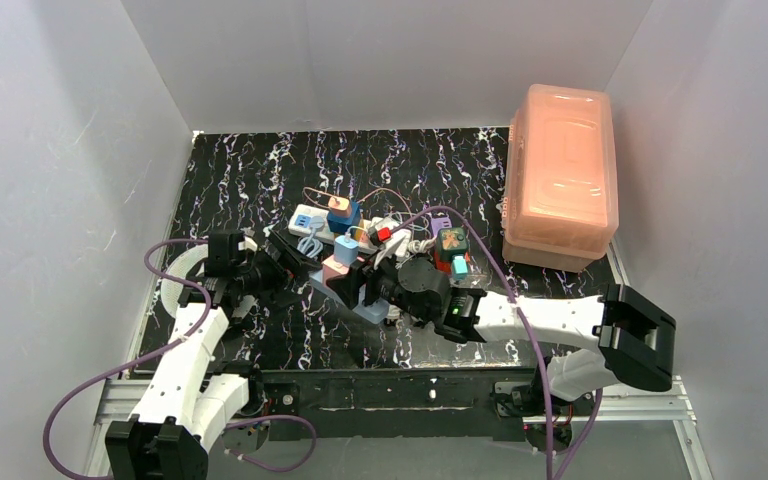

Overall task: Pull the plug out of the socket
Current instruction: Remove the plug from the socket.

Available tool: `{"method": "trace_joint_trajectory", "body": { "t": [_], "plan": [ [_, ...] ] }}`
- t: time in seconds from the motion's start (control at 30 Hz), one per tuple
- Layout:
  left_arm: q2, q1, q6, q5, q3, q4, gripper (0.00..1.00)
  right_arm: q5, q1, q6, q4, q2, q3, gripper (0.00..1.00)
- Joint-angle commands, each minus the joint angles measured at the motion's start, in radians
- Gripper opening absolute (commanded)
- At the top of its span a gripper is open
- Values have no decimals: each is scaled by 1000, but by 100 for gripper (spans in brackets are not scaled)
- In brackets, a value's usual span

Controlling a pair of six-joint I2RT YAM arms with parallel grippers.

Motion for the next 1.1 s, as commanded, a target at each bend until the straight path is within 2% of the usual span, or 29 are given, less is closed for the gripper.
{"method": "trace_joint_trajectory", "body": {
  "t": [0.0, 0.13, 0.3, 0.47, 0.8, 0.87, 0.93, 1.07],
  "plan": [
    [4, 3, -36, 30, -12, 44, 92, -19, 17, 72, 181, 10, 97, 1],
    [2, -5, -38, 33, -15, 67, 82, -26, 18, 73, 192, 6, 86, 1],
    [-4, -8, -61, 40, -8, 98, 57, -30, 17, 85, 204, -10, 67, 1],
    [-4, -8, -72, 28, 26, 87, 36, -31, 17, 93, 229, -12, 54, 1],
    [-6, -2, -65, 5, 80, 42, 23, -44, 17, 149, 192, -63, -18, 1],
    [-4, 0, -62, 9, 96, 32, 23, -46, 17, 166, 209, -68, -48, 1],
    [-3, 0, -62, 15, 108, 18, 26, -46, 17, 176, 263, -73, -80, 1],
    [-8, 0, -49, 45, 117, -27, 57, -27, 16, 180, 326, -80, -107, 1]
  ]
}}
